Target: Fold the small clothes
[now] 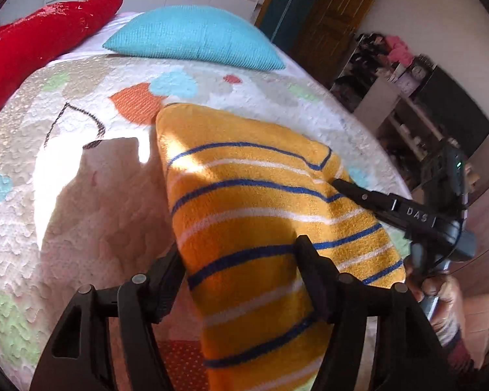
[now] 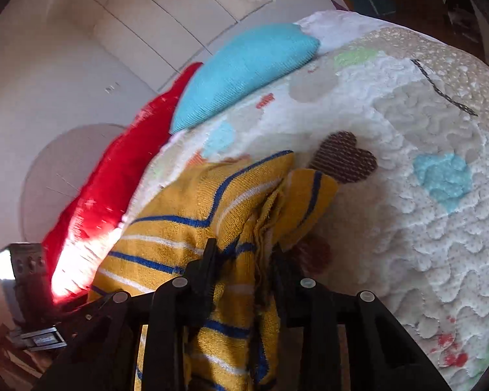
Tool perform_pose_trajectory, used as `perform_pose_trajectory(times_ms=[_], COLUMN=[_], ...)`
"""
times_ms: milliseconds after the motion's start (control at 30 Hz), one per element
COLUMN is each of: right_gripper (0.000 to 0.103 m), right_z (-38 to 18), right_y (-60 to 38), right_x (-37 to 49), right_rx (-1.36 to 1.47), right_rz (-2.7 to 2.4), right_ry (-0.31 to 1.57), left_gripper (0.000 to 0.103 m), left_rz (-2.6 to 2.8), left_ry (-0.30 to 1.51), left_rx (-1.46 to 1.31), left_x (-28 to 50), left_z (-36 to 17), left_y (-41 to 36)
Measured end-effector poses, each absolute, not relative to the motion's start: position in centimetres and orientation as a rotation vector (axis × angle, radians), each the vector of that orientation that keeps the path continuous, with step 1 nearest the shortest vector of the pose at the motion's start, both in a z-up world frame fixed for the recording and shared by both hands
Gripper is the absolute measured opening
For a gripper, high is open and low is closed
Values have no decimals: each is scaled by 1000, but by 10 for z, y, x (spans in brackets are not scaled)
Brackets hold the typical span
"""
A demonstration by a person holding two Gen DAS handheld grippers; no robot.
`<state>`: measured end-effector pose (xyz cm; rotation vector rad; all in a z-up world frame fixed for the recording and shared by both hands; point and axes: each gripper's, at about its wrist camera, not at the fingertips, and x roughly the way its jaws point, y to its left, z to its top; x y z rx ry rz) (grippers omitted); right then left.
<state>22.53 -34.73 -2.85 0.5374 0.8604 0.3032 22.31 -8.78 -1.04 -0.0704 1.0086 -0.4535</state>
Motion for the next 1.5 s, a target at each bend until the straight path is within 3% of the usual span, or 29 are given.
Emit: perform_pose_trajectory(times_ms=[33, 67, 167, 400, 500, 567, 700, 900, 1033, 1500], right_gripper=[47, 49, 49, 49, 48, 48, 47, 49, 61, 62], right_z=[-38, -41, -27, 40, 24, 2, -23, -4, 4, -27], right_y=[-346, -351, -359, -312, -284, -275, -279, -299, -297, -290], right_x=[223, 219, 205, 172, 172, 173, 153, 111, 77, 42], right_rx=[504, 508, 492, 279, 228, 190, 107, 125, 115, 175], right_rz=[271, 270, 226, 271, 299, 254, 156, 110, 88, 71], right_ry=[888, 883, 865, 714, 763, 824, 859, 831, 791, 837], left_gripper=[70, 72, 73, 74, 82, 101, 103, 103, 103, 103], left_rz=[-416, -400, -398, -258, -142, -43, 68, 30, 10, -7], left_ry=[1044, 1057, 1025, 834, 708, 584, 425, 509, 566, 786], left_rx=[-25, -6, -31, -12, 5, 20, 21, -19, -38, 1], left_x=[219, 214, 193, 134, 105, 83, 50, 41, 31, 39], left_z=[-24, -35, -40, 3, 25, 42, 68, 68, 48, -3], left_y=[-90, -92, -82, -53, -38, -29, -9, -6, -16, -39])
